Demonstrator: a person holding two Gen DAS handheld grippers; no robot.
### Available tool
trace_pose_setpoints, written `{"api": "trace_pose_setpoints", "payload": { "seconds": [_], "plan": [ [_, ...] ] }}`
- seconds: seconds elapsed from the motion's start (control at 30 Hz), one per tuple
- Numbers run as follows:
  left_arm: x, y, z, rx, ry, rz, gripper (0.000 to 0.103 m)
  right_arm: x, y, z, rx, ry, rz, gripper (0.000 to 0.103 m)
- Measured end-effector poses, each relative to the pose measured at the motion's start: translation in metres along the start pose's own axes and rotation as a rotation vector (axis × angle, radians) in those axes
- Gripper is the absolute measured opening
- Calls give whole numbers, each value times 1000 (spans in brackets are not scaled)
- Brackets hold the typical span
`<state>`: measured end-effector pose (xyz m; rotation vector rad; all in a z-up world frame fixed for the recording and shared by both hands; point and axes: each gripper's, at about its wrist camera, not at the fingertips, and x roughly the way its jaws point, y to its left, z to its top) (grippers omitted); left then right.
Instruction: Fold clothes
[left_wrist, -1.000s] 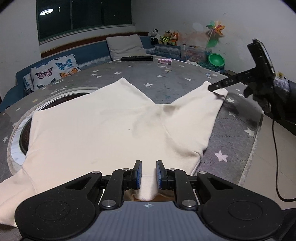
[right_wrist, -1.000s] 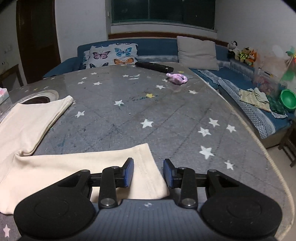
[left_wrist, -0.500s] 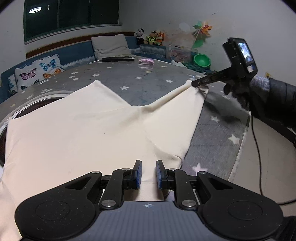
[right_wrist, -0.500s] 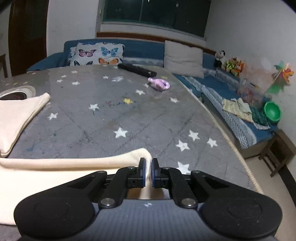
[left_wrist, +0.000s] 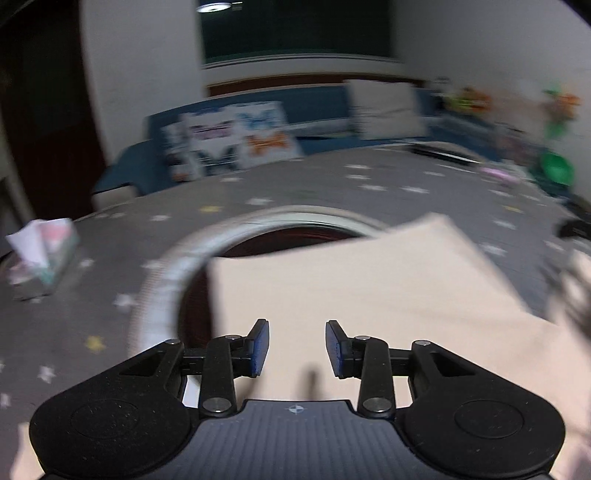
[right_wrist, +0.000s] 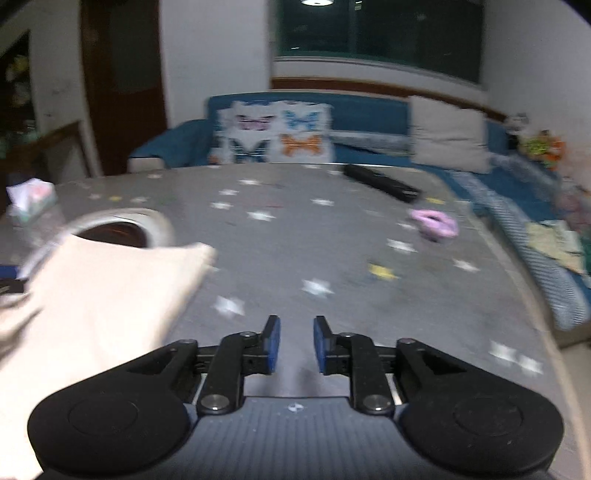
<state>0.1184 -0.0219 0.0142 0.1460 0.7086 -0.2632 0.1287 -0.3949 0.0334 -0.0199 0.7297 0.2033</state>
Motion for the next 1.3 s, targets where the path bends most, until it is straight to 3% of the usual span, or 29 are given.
{"api": "trace_pose_setpoints", "payload": {
  "seconds": [0.13,0.27,0.43,0.5,0.57,0.6,0.8,0.93,1.1,1.13,1.23,1.3],
  "plan": [
    [28,30,15,-45,20,78,37,27,26,22,-3,23,125,20],
    [57,60,30,-90,40,155,39,63,48,36,-10,63,182,22],
    [78,71,33,-87,65,154,37,100,59,40,-12,109,178,22],
    [82,71,34,-74,64,139,21,111,60,41,-11,116,176,19],
    [86,71,34,-56,62,125,6,114,61,44,-24,109,169,5],
    [88,71,35,-46,58,123,4,115,63,46,-35,104,165,4],
    [96,80,42,-46,25,171,2,129,76,60,-104,50,131,4],
    [103,87,44,-59,45,186,3,141,81,63,-116,69,105,8],
    [88,89,44,-64,29,190,9,118,86,64,-157,53,119,17],
    [83,90,44,-66,24,190,11,109,88,64,-167,55,141,24],
    [62,88,36,-68,6,185,43,88,100,52,-215,69,193,34],
    [47,86,28,-67,-3,186,50,74,109,41,-248,82,226,36]
  ]
}}
